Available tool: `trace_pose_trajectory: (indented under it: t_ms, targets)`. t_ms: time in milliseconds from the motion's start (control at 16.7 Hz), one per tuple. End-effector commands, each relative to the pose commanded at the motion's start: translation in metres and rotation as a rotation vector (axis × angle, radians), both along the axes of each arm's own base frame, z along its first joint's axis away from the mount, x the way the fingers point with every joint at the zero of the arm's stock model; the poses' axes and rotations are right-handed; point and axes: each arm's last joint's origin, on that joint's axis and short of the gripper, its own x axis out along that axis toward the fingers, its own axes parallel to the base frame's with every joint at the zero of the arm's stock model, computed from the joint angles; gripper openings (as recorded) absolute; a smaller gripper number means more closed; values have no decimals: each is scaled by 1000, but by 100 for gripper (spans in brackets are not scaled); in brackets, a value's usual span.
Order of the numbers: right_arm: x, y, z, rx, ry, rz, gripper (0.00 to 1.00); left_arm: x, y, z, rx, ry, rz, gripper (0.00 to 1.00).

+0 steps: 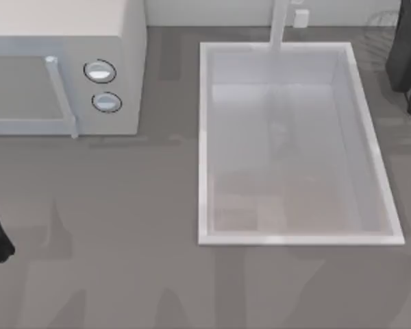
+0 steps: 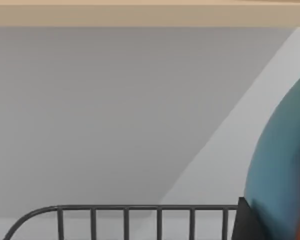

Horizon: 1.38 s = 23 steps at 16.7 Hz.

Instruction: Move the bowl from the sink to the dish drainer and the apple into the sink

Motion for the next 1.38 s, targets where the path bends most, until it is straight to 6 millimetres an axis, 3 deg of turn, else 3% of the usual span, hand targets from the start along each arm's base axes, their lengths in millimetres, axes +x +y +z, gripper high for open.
trace_pose_trajectory:
  t_ms: [120, 360, 1140, 1380]
  targets:
    - [1, 3, -14, 3, 9, 0, 0, 0, 0, 0, 0, 0, 0, 100]
    - [1, 3, -15, 4, 10, 0, 0, 0, 0, 0, 0, 0, 0, 100]
    - [1, 3, -15, 4, 10, 0, 98, 0, 0, 0, 0, 0, 0, 100]
    - [1, 3, -15, 4, 10, 0, 100, 0, 0, 0, 0, 0, 0, 100]
